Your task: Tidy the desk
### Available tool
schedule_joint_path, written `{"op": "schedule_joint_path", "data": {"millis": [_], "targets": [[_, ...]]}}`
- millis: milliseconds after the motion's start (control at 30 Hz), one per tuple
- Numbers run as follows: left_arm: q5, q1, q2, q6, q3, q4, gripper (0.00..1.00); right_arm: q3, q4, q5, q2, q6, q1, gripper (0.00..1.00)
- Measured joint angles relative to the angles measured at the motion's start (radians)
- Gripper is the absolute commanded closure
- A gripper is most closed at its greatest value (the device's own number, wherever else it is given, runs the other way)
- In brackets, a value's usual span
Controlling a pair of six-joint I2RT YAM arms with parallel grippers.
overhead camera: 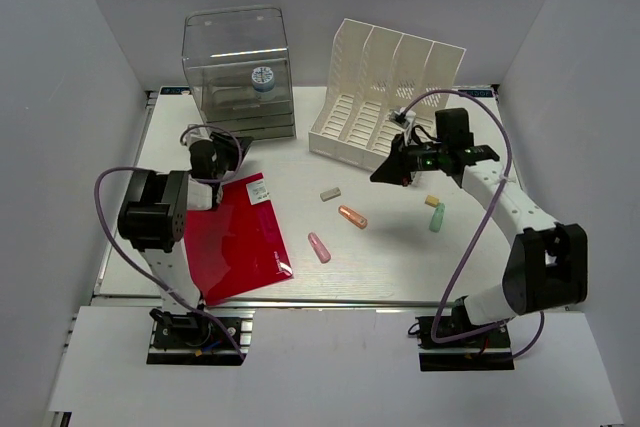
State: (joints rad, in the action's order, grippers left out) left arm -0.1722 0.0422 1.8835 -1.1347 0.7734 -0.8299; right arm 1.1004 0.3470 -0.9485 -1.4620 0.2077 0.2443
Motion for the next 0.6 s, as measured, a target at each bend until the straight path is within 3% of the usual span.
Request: {"op": "schedule_joint_path", "data": {"millis": [600], "targets": [[0.18, 0.083, 0.155, -0.054, 0.169, -0.205, 0.57, -0.036, -0.043, -0.019, 0.1, -0.001, -0.008, 0.97]]}}
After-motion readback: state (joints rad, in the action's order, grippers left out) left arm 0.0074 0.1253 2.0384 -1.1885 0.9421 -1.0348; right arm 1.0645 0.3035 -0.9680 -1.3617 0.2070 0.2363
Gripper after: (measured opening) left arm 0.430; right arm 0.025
